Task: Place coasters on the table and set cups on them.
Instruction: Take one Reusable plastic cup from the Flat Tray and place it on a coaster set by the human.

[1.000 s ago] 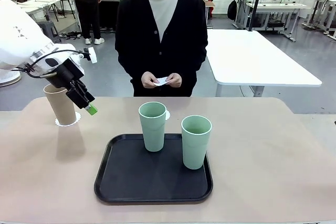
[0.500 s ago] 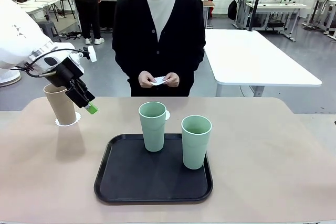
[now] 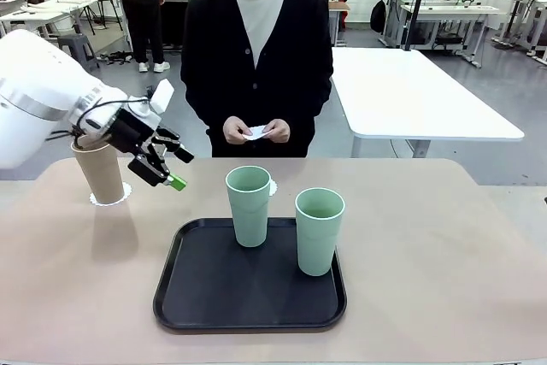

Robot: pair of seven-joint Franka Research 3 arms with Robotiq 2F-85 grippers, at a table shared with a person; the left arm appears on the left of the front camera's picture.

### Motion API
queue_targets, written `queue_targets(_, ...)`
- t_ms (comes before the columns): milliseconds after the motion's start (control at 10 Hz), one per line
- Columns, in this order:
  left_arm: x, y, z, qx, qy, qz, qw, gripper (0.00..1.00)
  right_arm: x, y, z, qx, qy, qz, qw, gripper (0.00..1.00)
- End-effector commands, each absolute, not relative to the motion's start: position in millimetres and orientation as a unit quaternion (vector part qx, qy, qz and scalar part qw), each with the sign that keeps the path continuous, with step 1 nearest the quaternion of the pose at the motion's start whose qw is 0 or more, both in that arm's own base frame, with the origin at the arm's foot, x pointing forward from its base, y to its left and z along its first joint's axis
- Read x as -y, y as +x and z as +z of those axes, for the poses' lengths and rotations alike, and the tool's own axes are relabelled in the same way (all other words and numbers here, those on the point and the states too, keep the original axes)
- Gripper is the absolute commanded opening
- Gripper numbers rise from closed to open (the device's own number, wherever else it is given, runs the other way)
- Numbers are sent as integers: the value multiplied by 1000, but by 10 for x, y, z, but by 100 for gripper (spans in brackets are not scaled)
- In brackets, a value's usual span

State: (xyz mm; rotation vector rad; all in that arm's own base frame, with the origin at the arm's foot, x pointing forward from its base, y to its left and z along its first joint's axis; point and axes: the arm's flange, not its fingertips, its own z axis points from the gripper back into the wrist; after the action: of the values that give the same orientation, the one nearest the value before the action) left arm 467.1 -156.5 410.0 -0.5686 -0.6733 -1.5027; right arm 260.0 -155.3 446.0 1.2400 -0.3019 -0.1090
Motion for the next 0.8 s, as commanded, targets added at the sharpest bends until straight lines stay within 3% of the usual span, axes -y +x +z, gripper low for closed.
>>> queue_targets(0,1578,4784,3907,330,-309,-660,600,100,1558,2623,4470,151,588,-46,793,100)
queue_targets(300,1682,4787,3724,364,-377,-615,589,100,1558,2623,4470,151,588,-46,793,100)
queue_targets(500,1614,4731,3889,353,-341,-601,631,100,1558,2623,4470,151,588,-46,793,100)
queue_targets(600,1676,4740,3721,356,-368,-619,595,100,1558,2623,4470,151,588,-46,793,100)
queue_targets(700,1676,4740,3721,356,-368,-619,595,100,1558,2623,4470,151,588,-46,793,100)
